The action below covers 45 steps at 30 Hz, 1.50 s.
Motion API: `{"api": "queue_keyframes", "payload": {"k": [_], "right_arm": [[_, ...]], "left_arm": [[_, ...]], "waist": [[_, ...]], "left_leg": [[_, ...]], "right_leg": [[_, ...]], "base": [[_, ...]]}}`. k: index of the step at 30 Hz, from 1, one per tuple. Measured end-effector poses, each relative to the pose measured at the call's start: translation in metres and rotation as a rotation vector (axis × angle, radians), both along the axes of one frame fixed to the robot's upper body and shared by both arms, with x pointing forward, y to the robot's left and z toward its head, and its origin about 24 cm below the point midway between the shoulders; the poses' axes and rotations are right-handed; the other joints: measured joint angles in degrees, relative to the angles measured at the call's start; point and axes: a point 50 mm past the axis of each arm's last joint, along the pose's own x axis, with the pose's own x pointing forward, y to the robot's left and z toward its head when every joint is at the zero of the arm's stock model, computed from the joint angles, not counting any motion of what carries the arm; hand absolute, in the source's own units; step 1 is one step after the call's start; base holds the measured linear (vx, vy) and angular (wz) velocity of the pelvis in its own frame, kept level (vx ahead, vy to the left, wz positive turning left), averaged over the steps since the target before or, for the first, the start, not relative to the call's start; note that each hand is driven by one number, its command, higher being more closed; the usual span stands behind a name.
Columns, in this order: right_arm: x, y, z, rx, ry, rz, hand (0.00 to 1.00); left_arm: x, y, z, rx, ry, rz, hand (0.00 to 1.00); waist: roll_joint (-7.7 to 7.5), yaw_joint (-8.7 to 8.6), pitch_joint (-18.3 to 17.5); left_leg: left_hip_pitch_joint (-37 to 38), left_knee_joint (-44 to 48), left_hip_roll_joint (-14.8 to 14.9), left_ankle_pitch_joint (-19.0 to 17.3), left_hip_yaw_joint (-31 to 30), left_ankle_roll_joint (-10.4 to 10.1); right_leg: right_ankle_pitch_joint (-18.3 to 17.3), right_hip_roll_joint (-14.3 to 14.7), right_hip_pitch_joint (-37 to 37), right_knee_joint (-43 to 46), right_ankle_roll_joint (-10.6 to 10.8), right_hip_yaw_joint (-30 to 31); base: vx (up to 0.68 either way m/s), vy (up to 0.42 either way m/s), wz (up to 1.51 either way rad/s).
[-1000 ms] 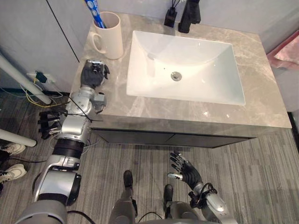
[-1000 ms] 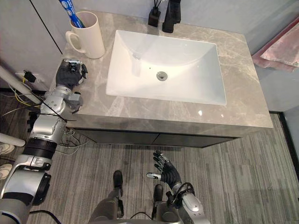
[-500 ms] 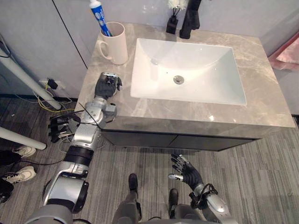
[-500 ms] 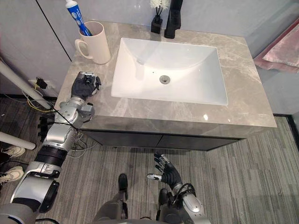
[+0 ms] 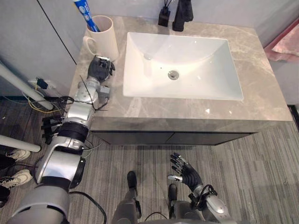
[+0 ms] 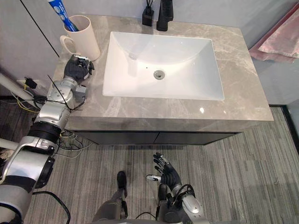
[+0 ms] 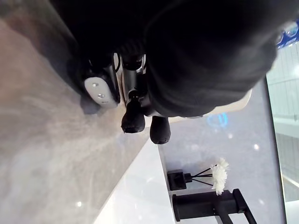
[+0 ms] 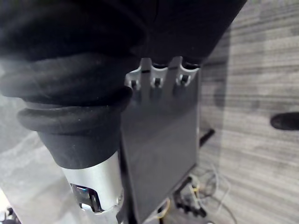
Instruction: Organize washtable
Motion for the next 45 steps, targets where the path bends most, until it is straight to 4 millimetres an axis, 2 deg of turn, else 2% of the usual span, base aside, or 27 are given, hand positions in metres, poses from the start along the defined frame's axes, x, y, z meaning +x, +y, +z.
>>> {"api": "queue_keyframes", "payload": {"k": [3, 7, 11, 13, 19, 22, 31, 38, 42, 45], "right_arm": [[0.000, 0.001, 0.000, 0.001, 0.000, 0.003, 0.00], [-0.002, 0.007, 0.000, 0.011, 0.000, 0.025, 0.00], [-0.002, 0.008, 0.000, 0.014, 0.002, 0.028, 0.00], [-0.002, 0.008, 0.000, 0.014, 0.002, 0.028, 0.00], [-0.002, 0.009, 0.001, 0.020, -0.006, 0.020, 0.00], [0.000, 0.011, 0.003, 0.033, -0.021, 0.004, 0.00], [0.000, 0.012, 0.003, 0.032, -0.028, 0.001, 0.00], [-0.001, 0.021, 0.004, 0.049, -0.029, 0.036, 0.00], [0.008, 0.022, 0.010, 0.066, -0.057, 0.040, 0.00], [0.015, 0.022, 0.014, 0.076, -0.076, 0.037, 0.00]], "left_arm": [[0.002, -0.002, 0.005, 0.006, -0.004, -0.004, 1.00], [0.003, -0.003, 0.008, 0.015, -0.006, -0.002, 1.00], [0.005, -0.001, 0.021, 0.032, -0.030, 0.007, 1.00], [0.006, -0.002, 0.030, 0.037, -0.048, 0.007, 1.00], [0.008, -0.013, 0.075, 0.065, -0.149, -0.008, 1.00], [0.008, -0.012, 0.087, 0.073, -0.174, 0.001, 1.00], [0.006, -0.008, 0.100, 0.075, -0.206, 0.027, 1.00], [0.008, -0.011, 0.095, 0.074, -0.192, 0.020, 1.00], [0.006, -0.029, 0.066, 0.074, -0.156, -0.059, 1.00], [-0.004, -0.051, 0.032, 0.034, -0.117, -0.181, 1.00]], "waist": [[-0.01, -0.19, 0.0], [-0.06, -1.36, 0.1], [-0.18, -1.35, 0.3], [-0.42, -1.40, 1.1], [-1.20, -1.43, 3.3], [-1.74, -1.65, 4.0], [-1.84, -1.74, 5.6], [-1.96, -1.75, 5.8], [-1.96, -1.68, 5.8], [-1.89, -1.67, 5.7]], "left_leg": [[-0.3, 0.0, 0.0, 0.0, 0.1, 0.0], [-0.5, -0.3, 0.1, 0.0, 0.2, 0.0], [-1.7, -0.3, 0.1, 0.0, 1.0, 0.0], [-1.7, -0.2, 0.1, 0.0, 1.2, 0.0], [-4.0, 0.1, 0.1, 0.3, 1.1, 0.3], [-4.1, 0.1, 0.0, 0.3, 1.2, 0.3], [-4.2, 0.0, 0.5, 0.4, 1.0, 0.2], [-3.2, 0.1, 0.6, 0.5, 1.0, 0.1], [-0.9, 0.1, 0.5, 0.5, 1.0, 0.1], [0.5, -0.2, 0.6, 0.4, 0.6, 0.0]], "right_leg": [[0.0, 0.1, -0.4, 0.0, 0.0, 0.1], [0.0, 0.1, -0.7, 0.0, -0.1, 0.2], [0.4, 0.2, -2.3, 0.0, -0.2, 1.3], [0.4, 0.1, -2.4, 0.0, -0.1, 1.4], [0.8, 0.3, -4.5, -0.2, -0.2, 1.4], [0.8, 0.3, -4.5, -0.5, -0.2, 1.4], [1.3, 0.9, -4.5, -0.9, -0.9, 1.5], [1.3, 1.0, -3.5, -0.9, -1.0, 1.5], [1.3, 0.9, -1.2, -0.8, -1.0, 1.4], [0.9, 0.9, 0.3, -0.6, -1.0, 1.3]], "base": [[0.01, -0.001, -0.01], [-0.01, 0.002, -0.01], [-0.01, 0.011, -0.11], [0.00, 0.008, -0.03], [0.02, 0.005, 0.01], [0.05, 0.013, 0.01], [0.00, 0.001, 0.00], [0.00, 0.000, 0.00], [-0.01, 0.003, 0.00], [-0.05, 0.014, 0.03]]}}
